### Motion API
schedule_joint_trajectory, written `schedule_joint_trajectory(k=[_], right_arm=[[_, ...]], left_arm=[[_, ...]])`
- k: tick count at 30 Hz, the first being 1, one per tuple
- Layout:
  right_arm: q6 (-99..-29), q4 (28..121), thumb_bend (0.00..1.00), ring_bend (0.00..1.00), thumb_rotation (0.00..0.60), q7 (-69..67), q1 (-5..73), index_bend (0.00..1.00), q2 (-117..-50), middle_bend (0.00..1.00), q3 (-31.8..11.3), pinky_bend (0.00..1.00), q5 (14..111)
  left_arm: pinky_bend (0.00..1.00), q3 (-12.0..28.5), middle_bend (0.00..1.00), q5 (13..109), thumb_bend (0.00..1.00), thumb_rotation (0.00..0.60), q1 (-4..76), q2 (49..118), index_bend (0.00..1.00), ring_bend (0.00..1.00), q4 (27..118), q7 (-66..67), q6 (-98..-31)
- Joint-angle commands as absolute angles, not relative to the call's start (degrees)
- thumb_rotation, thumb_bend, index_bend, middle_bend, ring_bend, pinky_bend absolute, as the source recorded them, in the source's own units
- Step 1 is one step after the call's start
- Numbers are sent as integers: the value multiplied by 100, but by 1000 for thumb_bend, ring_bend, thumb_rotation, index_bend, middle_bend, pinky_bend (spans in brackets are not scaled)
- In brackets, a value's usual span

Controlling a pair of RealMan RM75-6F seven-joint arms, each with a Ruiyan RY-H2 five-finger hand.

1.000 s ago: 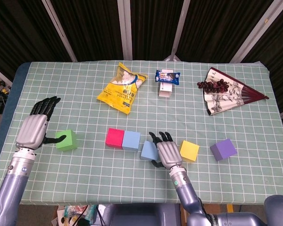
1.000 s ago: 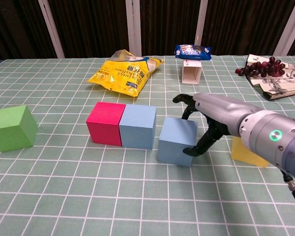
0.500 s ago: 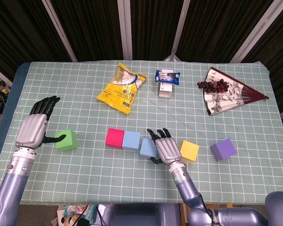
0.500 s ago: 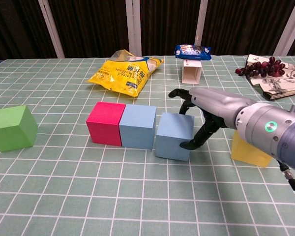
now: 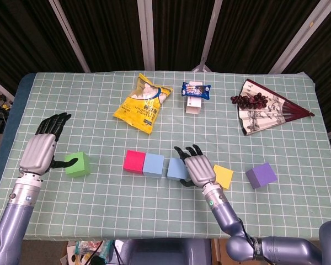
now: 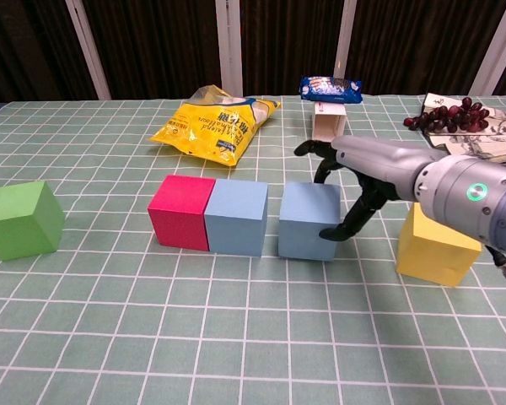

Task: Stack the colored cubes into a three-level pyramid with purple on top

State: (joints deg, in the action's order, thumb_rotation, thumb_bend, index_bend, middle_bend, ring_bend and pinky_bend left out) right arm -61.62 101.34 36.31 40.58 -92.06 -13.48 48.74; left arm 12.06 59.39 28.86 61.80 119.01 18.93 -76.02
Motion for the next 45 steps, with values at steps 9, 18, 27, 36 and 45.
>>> schedule_joint_trajectory(k=[9,18,27,36,45], right_arm=[[-5985,9990,263,122,600,3489,4230,0,-9160,351,-1254,0,4923],[-5939,9865,263,122,600,3453,4372,0,-9222,351,-1251,0,4882],[-5930,9770,263,122,600,3422,4497,0,-9283,351,-1264,0,4828],[-5941,9684,263,122,600,3404,4575,0,-9326,351,-1238,0,4739],[-5911,9613,264,122,600,3421,4688,0,-9370,351,-1226,0,4692]], left_arm=[[37,1229,28,5916,90,600,2878,6194,0,2,11893,1904,-7577],[37,1248,28,5893,90,600,2873,6196,0,2,11871,1891,-7546],[37,1270,28,5854,89,600,2871,6205,0,2,11842,1896,-7533],[37,1291,28,5830,89,600,2864,6196,0,2,11824,1888,-7521],[37,1316,27,5799,89,600,2860,6186,0,2,11800,1868,-7507]])
